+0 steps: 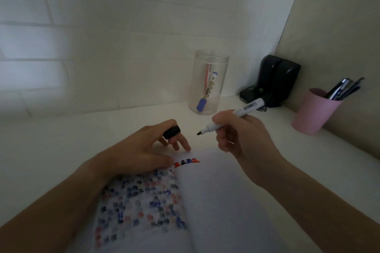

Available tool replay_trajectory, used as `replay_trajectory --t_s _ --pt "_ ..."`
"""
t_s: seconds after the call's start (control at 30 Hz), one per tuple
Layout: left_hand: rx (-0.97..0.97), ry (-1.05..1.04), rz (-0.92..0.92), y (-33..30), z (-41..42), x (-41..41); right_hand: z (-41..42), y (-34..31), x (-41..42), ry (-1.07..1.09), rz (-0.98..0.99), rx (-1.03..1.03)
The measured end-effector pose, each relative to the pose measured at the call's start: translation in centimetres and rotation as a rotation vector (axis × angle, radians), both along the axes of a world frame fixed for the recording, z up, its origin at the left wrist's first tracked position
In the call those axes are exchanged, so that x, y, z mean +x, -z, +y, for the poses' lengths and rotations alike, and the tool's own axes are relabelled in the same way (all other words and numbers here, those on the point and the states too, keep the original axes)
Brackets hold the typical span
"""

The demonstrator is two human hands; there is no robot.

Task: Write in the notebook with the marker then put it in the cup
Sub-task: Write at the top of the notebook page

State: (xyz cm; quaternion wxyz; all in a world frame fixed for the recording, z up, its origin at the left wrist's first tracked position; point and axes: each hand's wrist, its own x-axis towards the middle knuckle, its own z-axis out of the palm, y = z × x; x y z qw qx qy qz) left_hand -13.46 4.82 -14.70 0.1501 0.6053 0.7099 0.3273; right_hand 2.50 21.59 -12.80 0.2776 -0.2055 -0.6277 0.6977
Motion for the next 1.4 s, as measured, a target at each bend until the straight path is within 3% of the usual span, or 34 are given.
replay_trajectory --t_s 0.1,0.2,0.4,0.63,1.4 --pt "0.007 0.04 0.002 0.3 0.1 -0.2 -0.4 1.8 0.8 -0.028 -0.081 0.006" --pt "-0.021 0.058 0.013 0.7 0.4 -0.4 -0.2 3.5 1.4 0.029 -0.171 0.173" --pt "-0.07 0.041 -0.006 0.9 0.5 -0.6 0.5 3.8 1.7 0.051 -0.146 0.247" --pt "-0.082 0.038 -0.015 0.6 0.3 -0.2 0.0 4.4 1.8 0.1 -0.245 0.441" --pt "-0.052 0.063 0.011 0.6 0.1 -0.3 0.2 4.5 2.0 0.063 -0.255 0.468"
